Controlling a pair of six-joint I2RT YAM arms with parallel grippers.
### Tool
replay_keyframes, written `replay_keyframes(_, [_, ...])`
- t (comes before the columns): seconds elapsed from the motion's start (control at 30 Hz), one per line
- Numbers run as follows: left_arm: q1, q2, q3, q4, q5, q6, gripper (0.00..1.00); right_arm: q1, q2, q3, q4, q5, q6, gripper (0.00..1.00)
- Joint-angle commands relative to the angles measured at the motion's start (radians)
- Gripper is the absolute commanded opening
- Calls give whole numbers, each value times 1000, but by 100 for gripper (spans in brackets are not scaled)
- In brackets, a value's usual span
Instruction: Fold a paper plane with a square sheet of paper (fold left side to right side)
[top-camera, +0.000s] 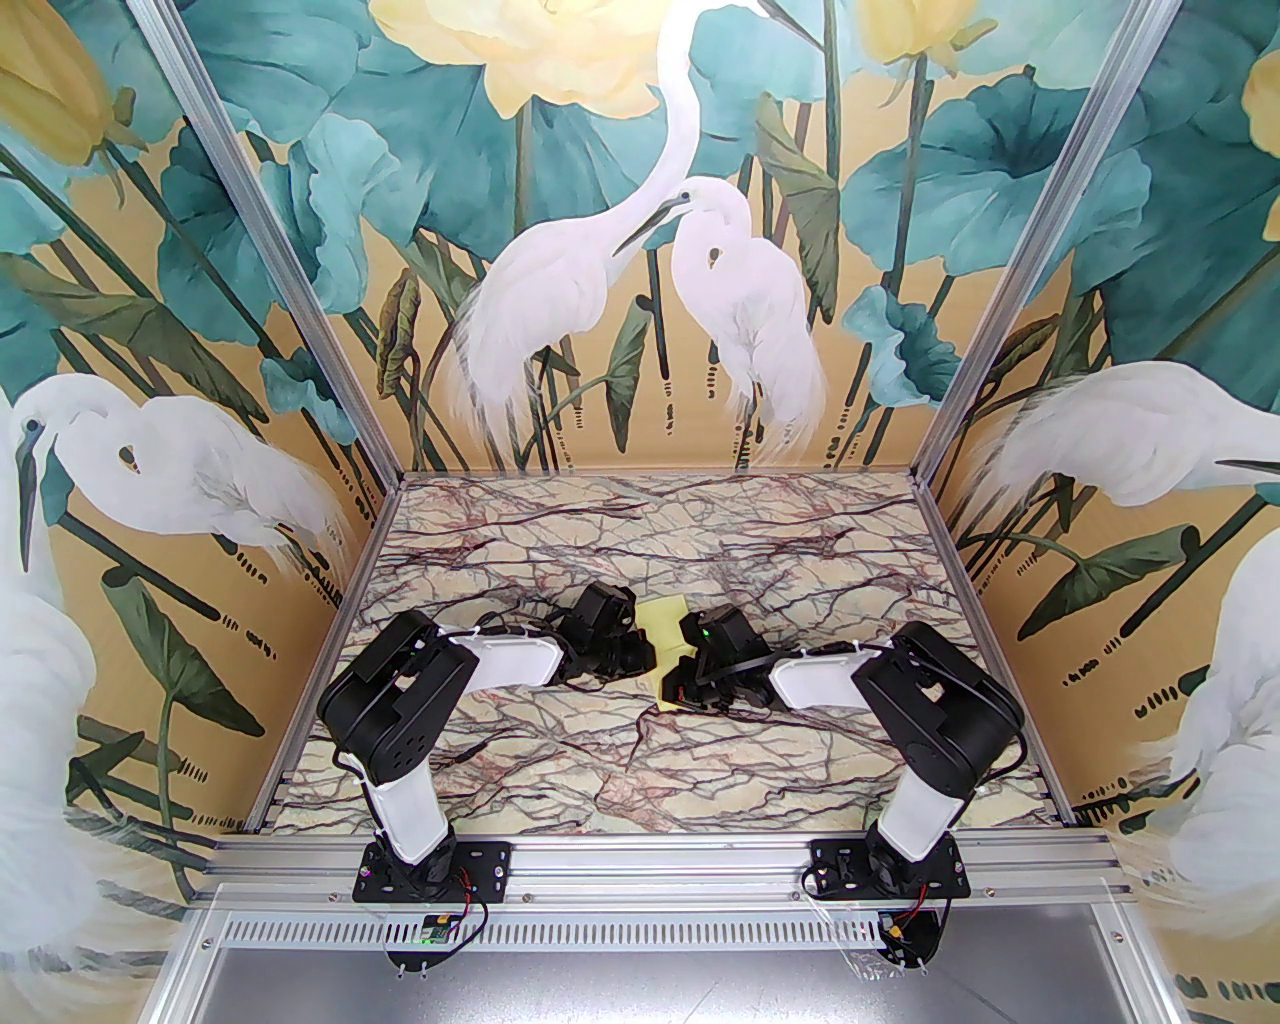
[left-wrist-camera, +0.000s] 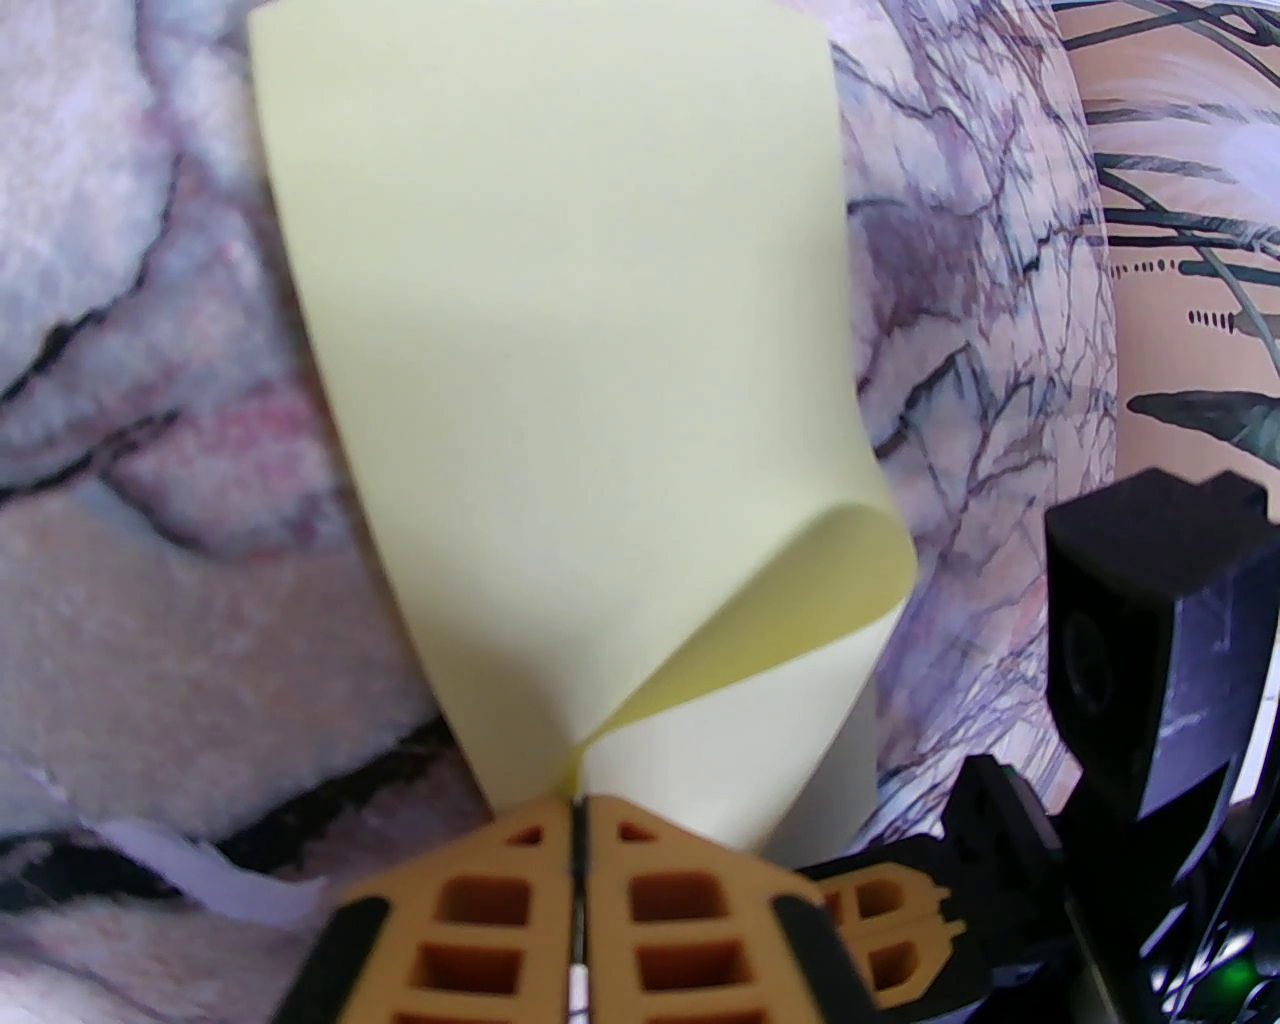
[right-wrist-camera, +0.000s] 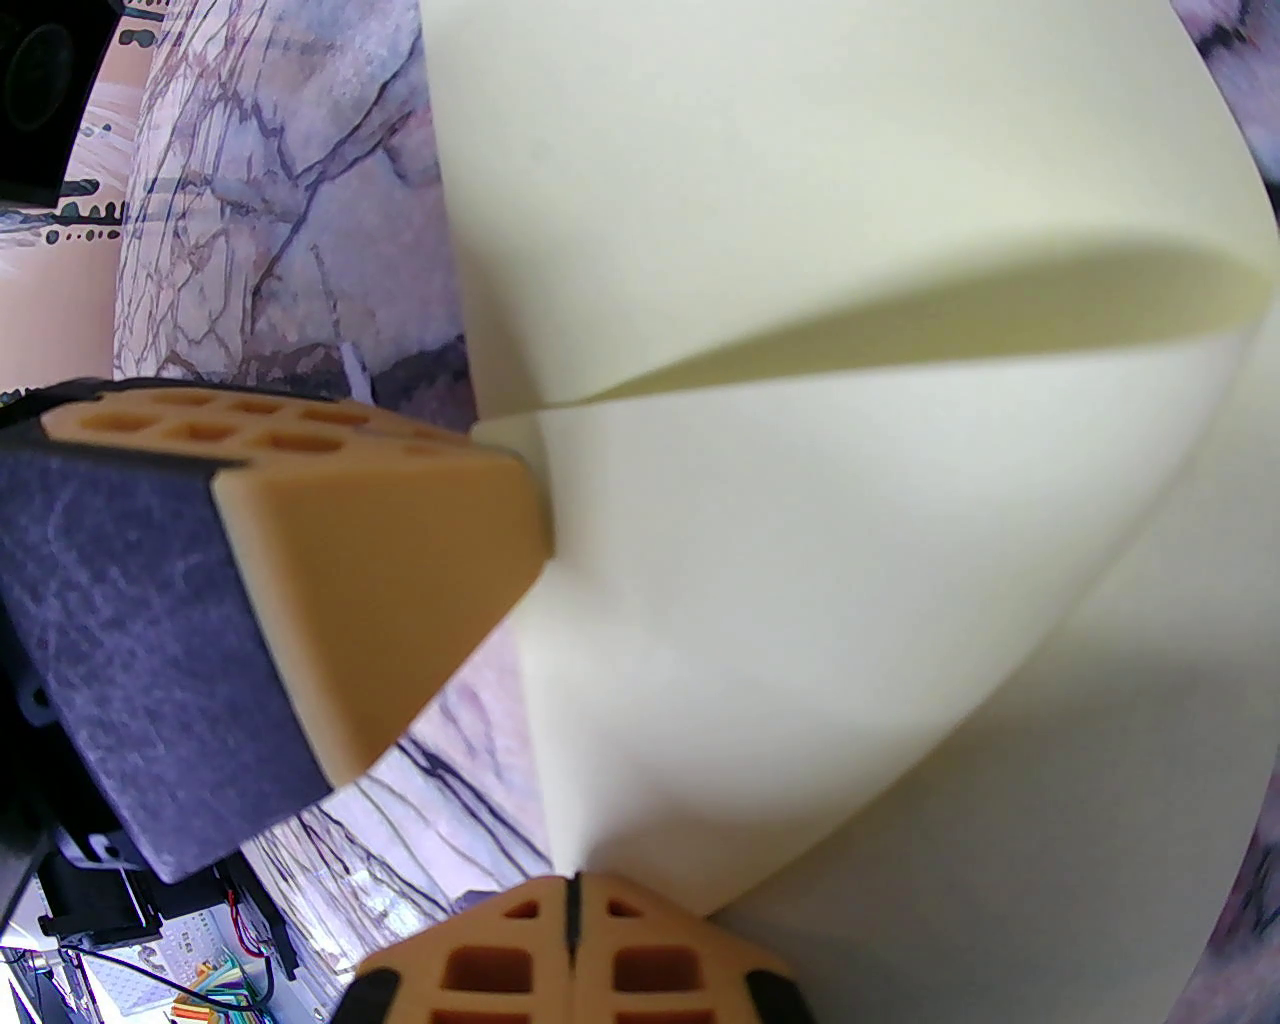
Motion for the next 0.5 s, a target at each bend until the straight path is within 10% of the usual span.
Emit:
replay_keyframes(0.0, [8,-6,17,-52,-44,21,18,8,29,10,-46,38,-10,0])
replay_keyframes(0.47, [10,-132,47,-123,-69,60,30,8,30,8,-55,40,-11,0])
